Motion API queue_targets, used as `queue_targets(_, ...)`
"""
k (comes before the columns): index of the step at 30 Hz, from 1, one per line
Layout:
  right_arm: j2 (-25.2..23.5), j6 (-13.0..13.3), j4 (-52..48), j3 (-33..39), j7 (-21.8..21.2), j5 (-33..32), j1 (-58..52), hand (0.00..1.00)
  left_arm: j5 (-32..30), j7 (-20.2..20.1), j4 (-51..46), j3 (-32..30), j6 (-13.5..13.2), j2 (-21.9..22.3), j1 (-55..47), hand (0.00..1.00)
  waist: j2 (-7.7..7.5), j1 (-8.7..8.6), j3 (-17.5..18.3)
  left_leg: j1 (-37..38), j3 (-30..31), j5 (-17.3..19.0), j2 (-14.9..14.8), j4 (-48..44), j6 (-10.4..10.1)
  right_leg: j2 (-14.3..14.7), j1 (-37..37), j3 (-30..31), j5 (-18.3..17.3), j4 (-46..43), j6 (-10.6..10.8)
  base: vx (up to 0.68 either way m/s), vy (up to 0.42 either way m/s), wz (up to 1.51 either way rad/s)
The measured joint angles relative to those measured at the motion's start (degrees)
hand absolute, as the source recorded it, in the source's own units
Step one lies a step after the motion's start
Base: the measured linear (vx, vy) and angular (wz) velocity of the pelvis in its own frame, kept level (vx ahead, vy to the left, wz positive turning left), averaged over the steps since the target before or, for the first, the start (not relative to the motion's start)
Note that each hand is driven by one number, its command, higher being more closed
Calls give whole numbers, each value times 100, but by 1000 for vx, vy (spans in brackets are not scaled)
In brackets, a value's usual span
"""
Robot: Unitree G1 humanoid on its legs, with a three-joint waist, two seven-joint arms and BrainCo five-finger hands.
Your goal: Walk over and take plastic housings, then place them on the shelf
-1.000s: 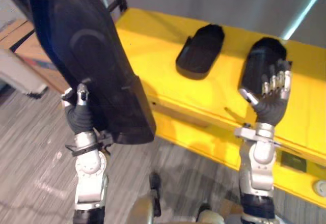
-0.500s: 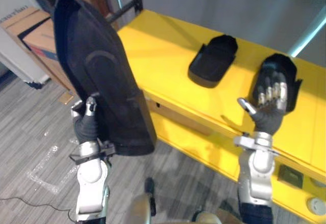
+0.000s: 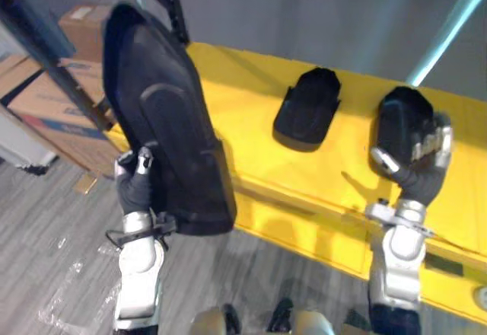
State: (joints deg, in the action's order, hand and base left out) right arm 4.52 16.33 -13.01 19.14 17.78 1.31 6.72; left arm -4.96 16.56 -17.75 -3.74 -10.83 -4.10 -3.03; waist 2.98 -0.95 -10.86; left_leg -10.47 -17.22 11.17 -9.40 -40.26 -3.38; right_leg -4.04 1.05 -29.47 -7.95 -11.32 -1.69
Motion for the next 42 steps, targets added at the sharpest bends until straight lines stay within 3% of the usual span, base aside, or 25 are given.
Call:
queue_targets(1,107,20,-15,121,114,27,115,0,8,8,40,-1,-4,-1,47,100,25,16,5,-210,335,-78,-21,-684,-174,-2,212,203,27,119,44,236,139,-93)
queue_targets(3,212,46,-20,333,247,27,198,0,7,41,69,-5,-22,-17,131,100,98,23,26,-460,739,85,-105,-1057,-161,-70,315,521,78,194,126,230,213,-96)
queue_targets(5,206,56,-19,490,363,23,185,0,7,45,146,-10,-24,-21,278,100,94,4,-21,-591,1116,156,-298,-550,-49,-264,296,958,162,195,263,197,334,-94)
queue_targets(9,234,76,-21,503,433,26,107,0,13,74,192,-17,-83,-26,323,100,124,-3,-2,-561,2309,34,-586,1045,-181,-668,21,1618,330,90,574,146,504,-95)
queue_targets(10,237,77,-28,570,477,26,-7,0,18,90,190,-17,-87,-26,313,100,239,-4,72,-540,2699,-341,-678,1456,-195,-759,-113,1813,344,10,829,131,654,-84)
queue_targets(11,193,82,-75,675,495,24,-150,0,55,138,193,-15,-93,-60,320,100,261,-5,92,-520,2966,-93,-574,1384,-972,-897,-209,2024,242,-101,1169,134,672,-61)
queue_targets(12,117,71,-147,781,495,25,-261,0,65,150,205,-3,-88,-106,357,100,221,-84,69,-548,2938,250,-480,1241,-1110,-1030,-210,2058,255,-125,1294,130,781,-16)
queue_targets(13,-221,66,-275,899,487,27,-469,0,65,190,219,2,-76,-322,438,100,-125,-164,-63,-623,2870,448,-101,884,-1008,-1415,-205,2173,357,-162,1416,50,747,-1)
queue_targets(14,-494,-4,-493,896,470,88,-657,0,68,254,245,14,-69,-527,420,100,-265,-148,-65,-722,2664,566,85,543,-828,-1578,-249,2250,728,-66,1553,10,724,-18)
queue_targets(15,-577,-19,-629,873,471,138,-716,0,80,290,243,-15,-69,-578,421,100,-270,-118,-69,-774,2535,646,91,361,-754,-1591,-291,2329,950,-12,1528,-79,593,-86)
queue_targets(16,-667,-31,-828,754,485,231,-757,0,113,371,185,-62,-72,-658,416,100,-269,53,-72,-841,2067,747,-19,97,-609,-1600,-497,2528,1479,123,1394,-100,472,-131)
queue_targets(17,-706,-31,-913,613,479,284,-753,0,116,425,72,-95,-75,-659,382,100,-262,139,-63,-886,1614,780,-112,19,-452,-1602,-585,2442,2241,600,1106,-174,551,-141)
queue_targets(18,-723,-31,-917,583,478,294,-748,0,108,439,21,-114,-86,-640,358,100,-222,162,-47,-858,1435,825,-179,148,-272,-1589,-583,2381,2556,862,1020,-194,419,-87)
queue_targets(19,-795,-36,-923,603,486,301,-778,0,75,435,39,-120,-123,-616,401,100,-194,24,-61,-889,1276,840,-174,337,-82,-1528,-684,2325,2129,460,1208,-212,412,-51)
queue_targets(20,-849,-56,-890,651,482,360,-797,0,47,435,85,-239,-123,-575,335,100,-199,26,-60,-797,1087,730,-134,541,1,-1411,-764,2342,1423,-175,1244,-140,260,-40)
queue_targets(22,-859,-51,-892,818,482,408,-779,0,45,445,84,-518,-125,-480,185,100,-239,42,-33,-619,877,601,-6,816,44,-1293,-556,2298,818,-504,1429,-90,185,-53)
queue_targets(23,-856,-49,-887,983,470,407,-749,0,44,468,25,-797,-120,-374,87,100,-274,68,-12,-539,729,520,119,1020,19,-1255,-279,2045,597,-176,1358,-95,111,-53)
queue_targets(25,-862,-56,-848,1095,459,409,-773,0,27,470,-173,-1140,-118,-321,8,100,-331,120,5,-610,532,488,140,1052,-7,-1204,-152,1849,588,412,1315,-112,-1,-49)
queue_targets(27,-862,-123,-785,1215,441,409,-820,0,-38,462,-336,-1267,-117,-190,-90,100,-249,92,9,-717,511,453,83,1016,-67,-1122,-70,1819,586,798,1320,-84,-88,-22)
queue_targets(30,-863,-193,-602,1316,277,407,-836,0,-245,294,-603,-1305,-107,20,-316,100,-137,17,72,-688,512,328,-131,1062,-182,-880,-66,1840,671,904,1374,-30,-129,-15)
queue_targets(34,-842,-219,-604,1387,80,412,-902,0,-293,31,-605,-1385,70,-53,-233,100,-135,-45,89,-389,486,211,-174,1369,-265,-808,84,1836,714,908,1312,44,-73,-3)
queue_targets(39,-843,-262,-224,1412,-182,411,-1182,0,-299,-275,-262,-1525,350,-926,270,100,-191,-135,154,-190,434,3,-110,1755,-298,-819,99,1839,753,938,1259,54,-22,2)
queue_targets(42,-911,-282,1046,1564,-214,237,-1471,0,-295,-380,322,-1536,478,-1359,783,100,-235,-176,265,-33,382,-94,-83,2009,-334,-821,111,1852,763,938,1244,45,-12,-3)
